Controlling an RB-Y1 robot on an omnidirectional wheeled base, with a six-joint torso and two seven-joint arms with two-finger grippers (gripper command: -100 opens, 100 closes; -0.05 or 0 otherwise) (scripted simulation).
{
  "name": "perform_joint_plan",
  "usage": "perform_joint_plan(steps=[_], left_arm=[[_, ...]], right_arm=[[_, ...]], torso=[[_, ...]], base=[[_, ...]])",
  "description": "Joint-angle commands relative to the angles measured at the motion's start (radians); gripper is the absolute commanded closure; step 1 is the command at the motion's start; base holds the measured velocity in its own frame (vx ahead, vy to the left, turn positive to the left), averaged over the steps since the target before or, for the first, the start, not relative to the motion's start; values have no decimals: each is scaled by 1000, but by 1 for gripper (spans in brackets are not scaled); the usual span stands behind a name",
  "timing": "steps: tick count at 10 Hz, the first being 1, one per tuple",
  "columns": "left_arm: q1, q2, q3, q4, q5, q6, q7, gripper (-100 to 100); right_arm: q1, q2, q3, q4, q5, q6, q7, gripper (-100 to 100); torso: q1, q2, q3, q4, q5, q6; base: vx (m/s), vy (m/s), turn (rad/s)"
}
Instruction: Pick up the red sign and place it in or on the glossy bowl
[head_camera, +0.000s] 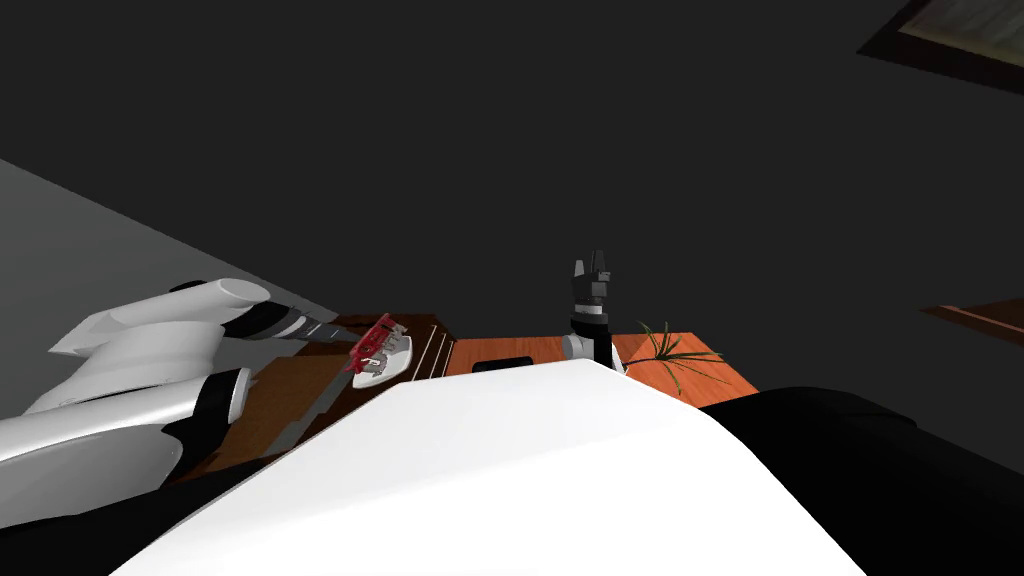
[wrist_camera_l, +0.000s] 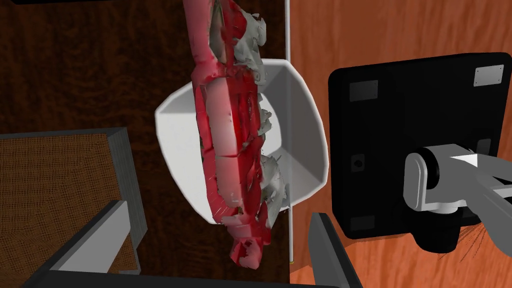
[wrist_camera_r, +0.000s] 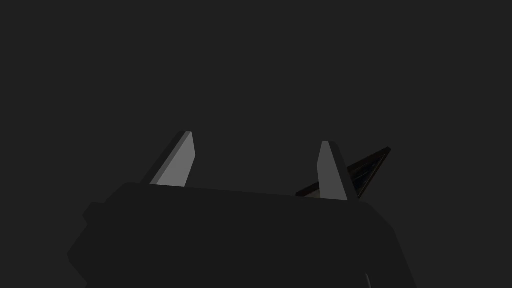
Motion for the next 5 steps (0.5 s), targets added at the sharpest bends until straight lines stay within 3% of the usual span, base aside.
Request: perform_joint_plan(steps=[1, 2, 3, 4, 5], left_arm=[[-8, 20, -23, 50, 26, -20, 7, -100], [-8, 20, -23, 61, 26, -20, 7, -100], [-20, 64, -70, 98, 73, -52, 22, -100], [-20, 64, -70, 108, 77, -52, 22, -100], [-20, 64, -70, 134, 77, -52, 22, -100]], right_arm=[[0, 0, 0, 0, 0, 0, 0, 0], [0, 0, 0, 0, 0, 0, 0, 0], [0, 0, 0, 0, 0, 0, 0, 0], [0, 0, 0, 0, 0, 0, 0, 0], [0, 0, 0, 0, 0, 0, 0, 0]], torso=[[0, 0, 0, 0, 0, 0], [0, 1, 1, 0, 0, -1], [0, -1, 0, 0, 0, -2], [0, 0, 0, 0, 0, 0], [0, 0, 0, 0, 0, -1]], base=[[-105, 16, -213], [-48, 8, -8], [-88, 12, -317], [-108, 17, -229], [-53, 7, 8]])
